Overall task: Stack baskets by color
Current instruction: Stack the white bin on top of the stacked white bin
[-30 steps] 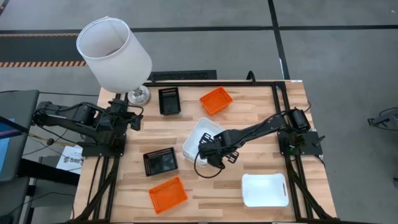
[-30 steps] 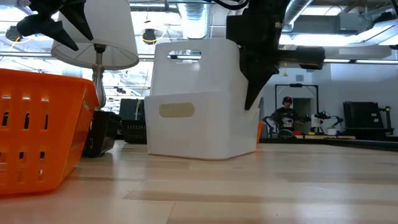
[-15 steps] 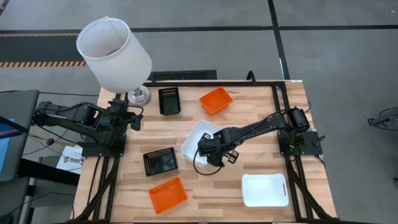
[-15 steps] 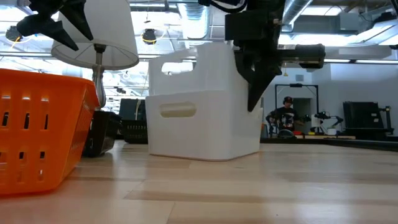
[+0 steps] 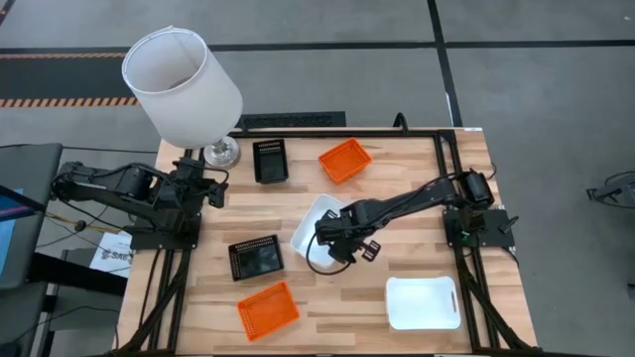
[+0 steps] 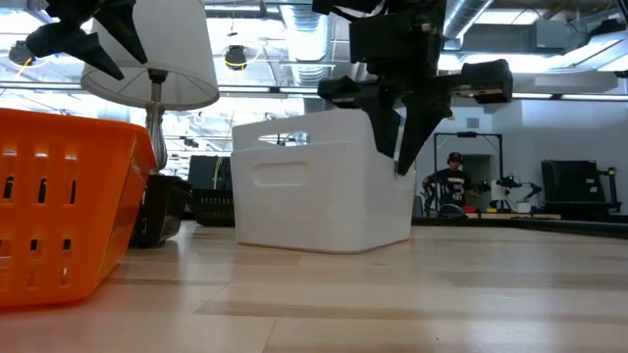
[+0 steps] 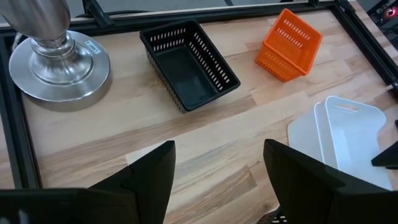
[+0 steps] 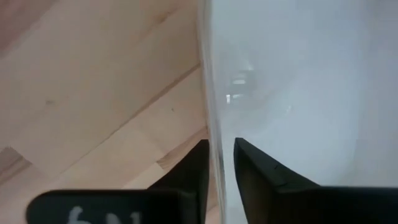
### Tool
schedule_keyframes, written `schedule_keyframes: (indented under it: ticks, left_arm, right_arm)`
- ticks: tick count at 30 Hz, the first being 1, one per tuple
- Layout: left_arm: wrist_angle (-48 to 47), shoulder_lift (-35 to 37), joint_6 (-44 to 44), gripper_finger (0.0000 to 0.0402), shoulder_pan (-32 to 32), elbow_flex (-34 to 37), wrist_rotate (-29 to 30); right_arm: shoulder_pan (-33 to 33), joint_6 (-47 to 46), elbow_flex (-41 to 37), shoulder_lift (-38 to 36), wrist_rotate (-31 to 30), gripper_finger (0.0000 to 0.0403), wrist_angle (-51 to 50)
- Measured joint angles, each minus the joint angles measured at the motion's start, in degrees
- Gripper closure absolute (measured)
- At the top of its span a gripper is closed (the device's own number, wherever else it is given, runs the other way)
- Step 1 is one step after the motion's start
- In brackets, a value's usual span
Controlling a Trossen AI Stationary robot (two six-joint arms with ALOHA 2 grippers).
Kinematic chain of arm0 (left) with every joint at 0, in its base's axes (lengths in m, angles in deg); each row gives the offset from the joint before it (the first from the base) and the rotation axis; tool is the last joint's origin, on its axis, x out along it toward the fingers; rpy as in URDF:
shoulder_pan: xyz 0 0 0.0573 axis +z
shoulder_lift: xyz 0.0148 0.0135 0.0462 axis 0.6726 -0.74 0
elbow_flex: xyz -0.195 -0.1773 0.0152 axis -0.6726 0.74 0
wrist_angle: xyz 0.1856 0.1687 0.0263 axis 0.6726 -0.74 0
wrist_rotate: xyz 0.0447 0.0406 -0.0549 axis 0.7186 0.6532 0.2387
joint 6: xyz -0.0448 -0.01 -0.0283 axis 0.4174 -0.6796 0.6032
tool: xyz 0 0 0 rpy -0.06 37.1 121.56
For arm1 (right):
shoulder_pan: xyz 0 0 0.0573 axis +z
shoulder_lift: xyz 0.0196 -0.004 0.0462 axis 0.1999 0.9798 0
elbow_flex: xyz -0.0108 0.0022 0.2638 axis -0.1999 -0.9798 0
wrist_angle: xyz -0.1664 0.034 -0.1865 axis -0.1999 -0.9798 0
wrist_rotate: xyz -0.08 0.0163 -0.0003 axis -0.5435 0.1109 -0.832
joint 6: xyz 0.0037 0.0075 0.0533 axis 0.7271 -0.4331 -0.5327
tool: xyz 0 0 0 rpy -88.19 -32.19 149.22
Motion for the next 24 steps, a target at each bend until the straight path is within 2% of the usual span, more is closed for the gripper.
schedule_keyframes:
  ticks: [6, 13, 19, 24]
  left_arm:
    - [0.01, -0.01, -0.45, 0.0168, 0.01, 0.00, 0.00]
    - [0.01, 0.00, -1.61, 0.0168, -0.01, 0.02, -0.40]
    - [0.01, 0.00, -2.86, 0.0168, 0.00, 0.00, -0.45]
    - [0.01, 0.01, -3.71, 0.0168, 0.00, 0.00, -0.48]
  right_arm:
    - [0.00, -7.63, 2.27, -3.57, 0.01, 0.0248, -1.25]
    - [0.02, -35.72, 8.48, -9.20, 1.09, 0.0187, -17.28]
    - [3.76, -53.84, 8.38, -15.01, 4.68, 0.0179, -27.90]
    - [10.59, -66.39, 4.60, -18.80, 4.00, 0.0181, -27.23]
